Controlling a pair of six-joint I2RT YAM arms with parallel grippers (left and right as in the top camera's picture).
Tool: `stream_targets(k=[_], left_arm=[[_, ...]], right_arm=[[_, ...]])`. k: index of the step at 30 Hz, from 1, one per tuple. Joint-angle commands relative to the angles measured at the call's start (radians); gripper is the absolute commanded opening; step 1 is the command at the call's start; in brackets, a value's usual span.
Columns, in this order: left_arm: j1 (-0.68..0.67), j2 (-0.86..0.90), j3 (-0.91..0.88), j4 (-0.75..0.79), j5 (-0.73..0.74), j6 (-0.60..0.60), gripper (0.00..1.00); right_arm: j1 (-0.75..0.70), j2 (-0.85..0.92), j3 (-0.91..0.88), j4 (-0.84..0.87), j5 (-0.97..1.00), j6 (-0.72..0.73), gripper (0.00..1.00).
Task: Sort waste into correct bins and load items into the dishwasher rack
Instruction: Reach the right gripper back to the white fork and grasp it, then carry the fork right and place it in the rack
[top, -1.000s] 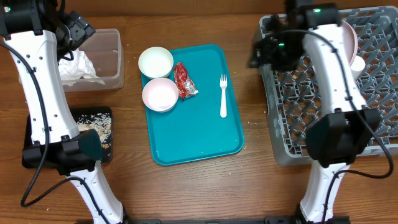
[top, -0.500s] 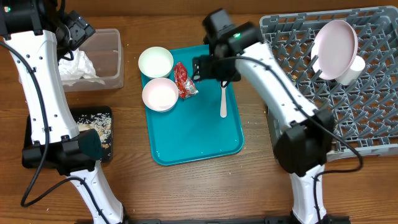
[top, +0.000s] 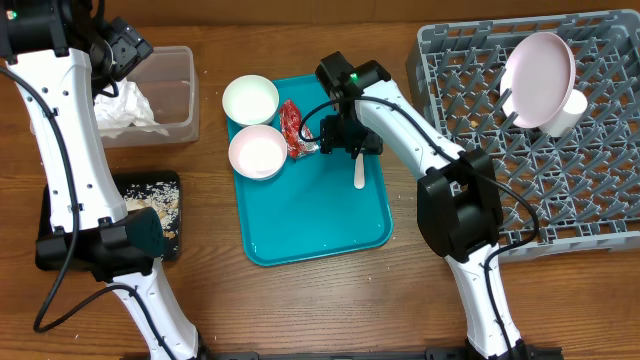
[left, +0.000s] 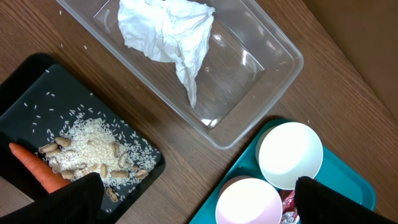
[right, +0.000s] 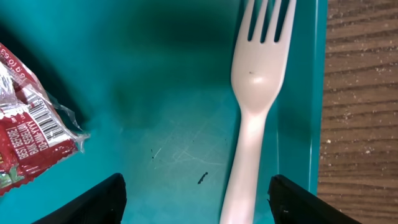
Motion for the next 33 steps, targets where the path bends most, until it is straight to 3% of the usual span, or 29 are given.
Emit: stream_targets(k=[1,10,13,15,17,19,23,33], left_arm=[[-0.002,0.010,-0.001,-0.002,0.004,0.020,1.00],[-0.002,0.010,-0.001,-0.002,0.004,0.020,1.00],[-0.002,0.010,-0.001,-0.002,0.004,0.020,1.00],[-0.002,0.010,-0.001,-0.002,0.004,0.020,1.00],[-0.002,0.010,-0.001,-0.002,0.004,0.020,1.00],[-0.002,0.010,-0.001,-0.002,0.004,0.020,1.00],[-0.002,0.010,-0.001,-0.002,0.004,0.020,1.00],[-0.002,0.010,-0.001,-0.002,0.004,0.020,1.00]], right_arm=[[-0.002,0.006,-0.015,0.011,0.016,0.009,0.76],[-0.002,0.006,-0.136,0.109,-0.013,0.027,0.72],[-0.002,0.006,-0.143,0.114,-0.017,0.027,0.66],[-0.002,0.006,-0.143,0.114,-0.017,0.027,0.51],[-0.002,0.006,-0.143,0.113,-0.018,0.027,0.28],[-0.002,0.005,-0.143,0.106,-0.017,0.027,0.12],[-0.002,0.005,-0.136,0.097,-0.017,0.027,0.04],[-0.024,-0.026,0.064,-0.063,-0.062,0.023,0.04]])
